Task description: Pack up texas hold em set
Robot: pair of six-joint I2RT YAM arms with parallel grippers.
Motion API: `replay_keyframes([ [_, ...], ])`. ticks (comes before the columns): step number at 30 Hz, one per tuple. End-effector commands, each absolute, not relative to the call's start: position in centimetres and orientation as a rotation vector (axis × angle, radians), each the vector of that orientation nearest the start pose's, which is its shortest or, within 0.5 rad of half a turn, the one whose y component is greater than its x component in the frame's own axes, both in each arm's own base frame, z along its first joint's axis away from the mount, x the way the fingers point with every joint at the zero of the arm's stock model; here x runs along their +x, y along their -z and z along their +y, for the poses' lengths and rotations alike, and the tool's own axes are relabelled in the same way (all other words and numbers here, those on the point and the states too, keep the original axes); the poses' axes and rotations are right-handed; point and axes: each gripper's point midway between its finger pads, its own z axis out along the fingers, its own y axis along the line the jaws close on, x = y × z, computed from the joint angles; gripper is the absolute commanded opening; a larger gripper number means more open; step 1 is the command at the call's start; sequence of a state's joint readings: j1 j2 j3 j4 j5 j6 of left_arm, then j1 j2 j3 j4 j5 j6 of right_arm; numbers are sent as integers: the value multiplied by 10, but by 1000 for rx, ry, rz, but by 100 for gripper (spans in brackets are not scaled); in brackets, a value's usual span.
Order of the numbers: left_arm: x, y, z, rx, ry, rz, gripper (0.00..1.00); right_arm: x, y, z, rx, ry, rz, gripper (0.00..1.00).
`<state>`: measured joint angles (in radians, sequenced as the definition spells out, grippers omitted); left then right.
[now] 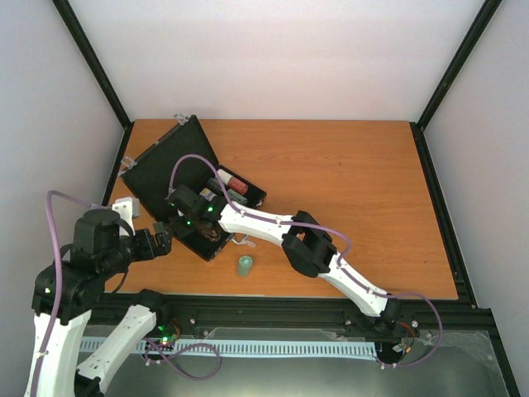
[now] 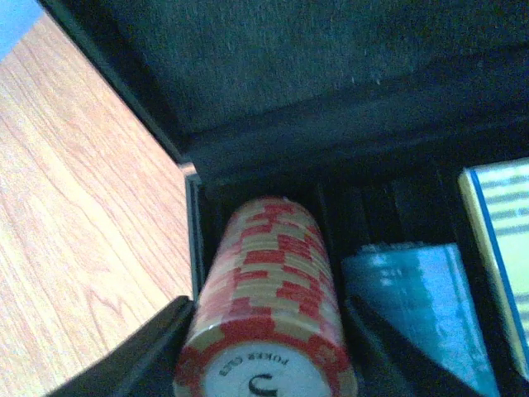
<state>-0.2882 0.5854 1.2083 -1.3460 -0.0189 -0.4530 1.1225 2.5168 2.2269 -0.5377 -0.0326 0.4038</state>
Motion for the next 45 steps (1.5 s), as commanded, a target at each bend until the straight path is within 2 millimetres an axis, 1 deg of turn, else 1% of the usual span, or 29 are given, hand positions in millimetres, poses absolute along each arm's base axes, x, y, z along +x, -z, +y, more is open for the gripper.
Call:
replay_keyframes([
  [1,146,-289,-43,-197,380,2304,100,274,-83,572,-905,-652,2376,54],
  [3,147,-288,-43,-196,378,2306,100,271,-83,564,-915,-630,2391,64],
  [6,149,-286,-45,-192,384,2308,100,265,-88,556,-946,-613,2387,85],
  [7,150,-285,-45,-191,385,2309,100,264,-91,554,-956,-611,2380,90],
  [8,151,-285,-45,-190,386,2308,100,262,-95,552,-966,-612,2371,94],
  [10,154,-286,-46,-188,387,2307,100,261,-106,548,-970,-606,2357,97],
  [11,155,-286,-47,-188,387,2307,100,261,-113,544,-968,-598,2350,100],
  [13,157,-287,-47,-186,385,2305,100,261,-122,533,-955,-560,2355,100],
  [15,159,-288,-47,-184,383,2303,100,263,-129,514,-921,-491,2372,100],
  [18,161,-290,-48,-184,382,2303,100,255,-126,482,-927,-382,2423,100],
  [22,163,-287,-48,-187,377,2312,100,239,-106,433,-944,-227,2526,100],
  [24,164,-284,-49,-188,375,2321,100,230,-97,409,-949,-150,2573,97],
  [27,165,-281,-49,-188,374,2329,100,218,-88,387,-969,-102,2618,94],
  [30,167,-279,-50,-186,372,2332,100,207,-77,379,-1004,-110,2660,92],
  [33,170,-278,-50,-183,365,2337,100,203,-66,374,-1002,-109,2692,92],
  [36,172,-279,-51,-184,367,2337,100,201,-60,374,-1000,-130,2709,92],
  [39,172,-278,-51,-191,370,2338,100,197,-54,378,-1030,-169,2725,92],
  [42,172,-277,-51,-193,366,2343,100,193,-52,380,-1061,-196,2742,91],
  [45,171,-277,-48,-194,350,2343,100,187,-55,379,-1076,-225,2756,90],
])
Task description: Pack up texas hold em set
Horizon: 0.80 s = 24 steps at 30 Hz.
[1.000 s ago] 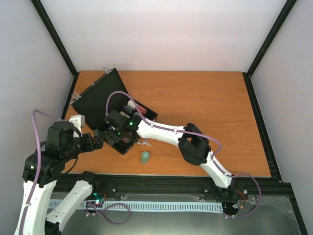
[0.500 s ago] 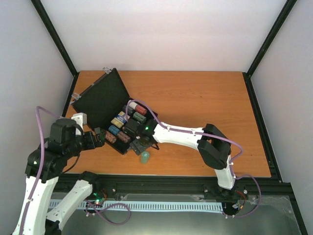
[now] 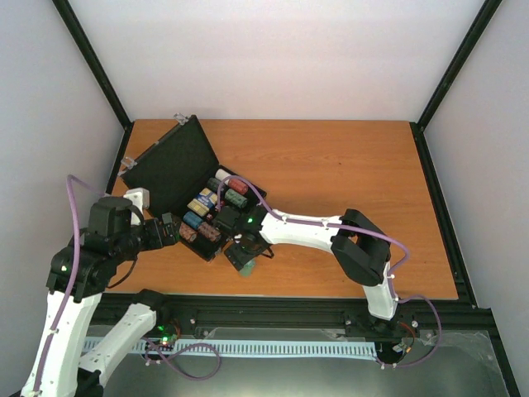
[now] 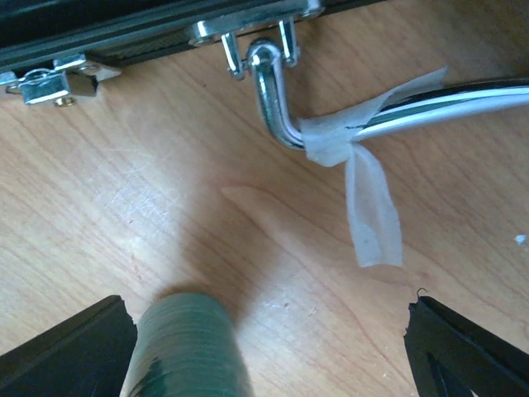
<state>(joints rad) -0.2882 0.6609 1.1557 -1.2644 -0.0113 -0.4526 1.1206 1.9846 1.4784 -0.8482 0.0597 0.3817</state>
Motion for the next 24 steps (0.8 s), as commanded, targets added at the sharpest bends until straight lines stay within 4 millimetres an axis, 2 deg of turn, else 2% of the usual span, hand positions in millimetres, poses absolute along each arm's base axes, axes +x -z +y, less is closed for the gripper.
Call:
replay_keyframes([
  [1,171,-277,-48,-194,347,2343,100,184,-57,378,-1083,-240,2761,90],
  [5,171,-276,-48,-193,344,2344,100,170,-61,375,-1127,-303,2790,89],
  [9,172,-275,-49,-197,352,2343,100,160,-54,368,-1156,-309,2825,83],
  [13,172,-274,-49,-193,353,2346,100,155,-52,366,-1139,-335,2851,75],
  [17,172,-272,-50,-190,355,2349,100,156,-49,370,-1134,-345,2850,71],
  [19,171,-272,-50,-190,357,2351,100,157,-46,372,-1137,-341,2852,64],
  [22,170,-273,-50,-186,356,2350,100,158,-46,375,-1128,-346,2852,46],
  [24,169,-272,-49,-183,355,2352,100,159,-47,376,-1121,-347,2850,39],
])
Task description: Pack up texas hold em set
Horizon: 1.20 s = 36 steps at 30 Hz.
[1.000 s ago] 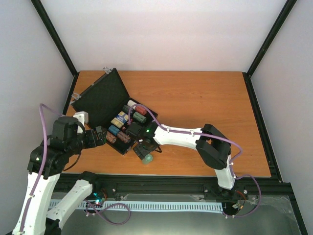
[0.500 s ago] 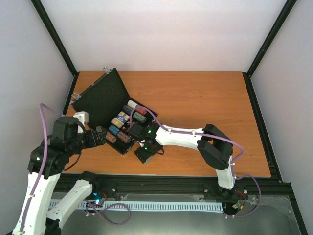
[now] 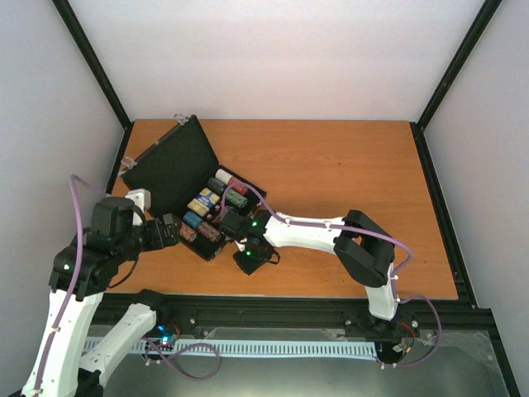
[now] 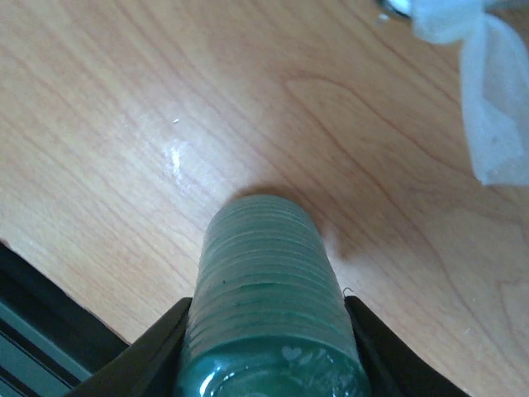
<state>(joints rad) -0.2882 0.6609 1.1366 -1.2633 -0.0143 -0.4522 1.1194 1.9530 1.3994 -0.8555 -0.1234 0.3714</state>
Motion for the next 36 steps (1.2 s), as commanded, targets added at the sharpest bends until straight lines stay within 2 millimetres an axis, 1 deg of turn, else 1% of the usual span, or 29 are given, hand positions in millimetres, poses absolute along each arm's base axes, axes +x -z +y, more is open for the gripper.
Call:
replay_keyframes([
  [1,169,-272,-49,-181,355,2353,100,160,-47,376,-1118,-348,2851,35],
  [2,168,-272,-49,-181,356,2351,100,160,-49,377,-1111,-349,2848,31],
  [5,166,-273,-49,-180,356,2350,100,164,-62,380,-1088,-367,2823,29],
  [7,165,-274,-48,-178,356,2347,100,169,-81,386,-1067,-405,2775,29],
  [9,163,-274,-48,-174,357,2348,100,174,-104,396,-1043,-469,2718,29],
  [10,162,-275,-48,-171,357,2348,100,176,-120,403,-1034,-519,2682,29],
  [12,160,-275,-47,-167,355,2346,100,179,-139,413,-1021,-588,2632,29],
  [14,158,-276,-47,-166,354,2346,100,182,-153,424,-1005,-652,2582,29],
  [16,157,-276,-47,-164,358,2342,100,186,-158,435,-988,-704,2540,29],
  [19,155,-278,-46,-163,362,2340,100,195,-159,457,-965,-773,2484,29],
  [24,152,-286,-47,-157,374,2322,100,208,-144,489,-922,-855,2423,26],
  [26,151,-287,-47,-155,377,2321,100,215,-142,500,-894,-866,2384,26],
  [29,150,-288,-48,-152,383,2324,100,228,-134,516,-871,-845,2348,26],
  [30,149,-288,-47,-153,382,2326,100,231,-127,521,-868,-834,2348,26],
  [31,149,-287,-47,-153,380,2329,100,234,-126,526,-863,-838,2341,26],
  [34,146,-284,-45,-156,369,2339,100,235,-117,535,-856,-833,2350,25],
  [36,145,-283,-45,-156,365,2346,100,236,-107,535,-847,-805,2357,25],
])
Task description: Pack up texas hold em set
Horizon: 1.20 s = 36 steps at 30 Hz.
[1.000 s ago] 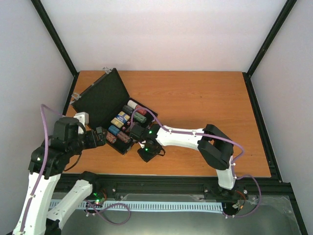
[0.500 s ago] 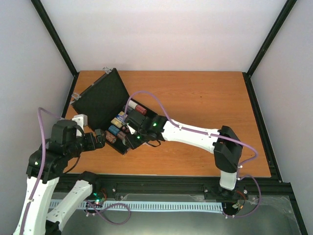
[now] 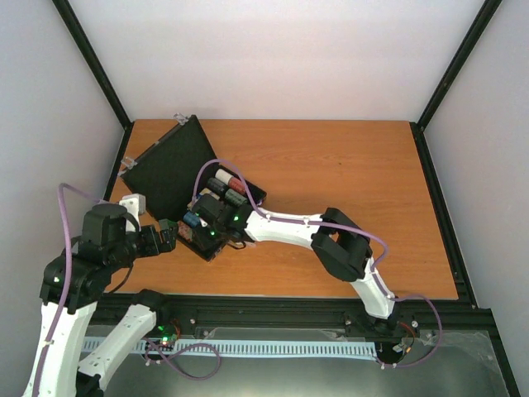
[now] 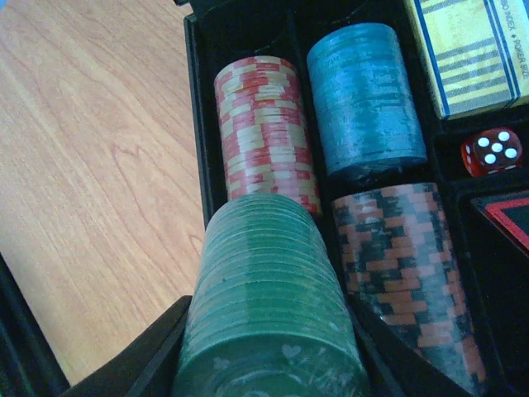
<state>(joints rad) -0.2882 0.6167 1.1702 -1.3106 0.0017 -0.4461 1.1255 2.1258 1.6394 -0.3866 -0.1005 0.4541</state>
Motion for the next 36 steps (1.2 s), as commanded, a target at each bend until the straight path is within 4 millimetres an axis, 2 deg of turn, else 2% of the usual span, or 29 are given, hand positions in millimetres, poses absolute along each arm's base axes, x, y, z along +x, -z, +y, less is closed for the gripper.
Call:
replay_keyframes([
  [1,145,-282,-44,-157,363,2349,100,237,-103,535,-842,-784,2362,25],
  [6,144,-278,-44,-163,362,2361,100,248,-86,528,-810,-666,2394,25],
  [9,144,-275,-44,-165,360,2371,100,244,-79,528,-824,-666,2411,25],
  [14,146,-271,-45,-173,364,2378,100,239,-57,529,-841,-656,2448,25],
  [18,148,-270,-46,-172,363,2383,100,241,-48,532,-850,-636,2457,26],
  [21,147,-270,-45,-168,356,2386,100,239,-44,527,-851,-617,2479,26],
  [28,148,-271,-45,-169,352,2379,100,235,-49,506,-837,-569,2488,51],
  [33,151,-273,-45,-166,353,2367,100,230,-63,502,-861,-580,2473,64],
  [34,152,-273,-45,-165,352,2368,100,230,-65,500,-863,-577,2470,71],
  [36,153,-274,-45,-168,348,2363,100,231,-73,498,-861,-571,2460,73],
])
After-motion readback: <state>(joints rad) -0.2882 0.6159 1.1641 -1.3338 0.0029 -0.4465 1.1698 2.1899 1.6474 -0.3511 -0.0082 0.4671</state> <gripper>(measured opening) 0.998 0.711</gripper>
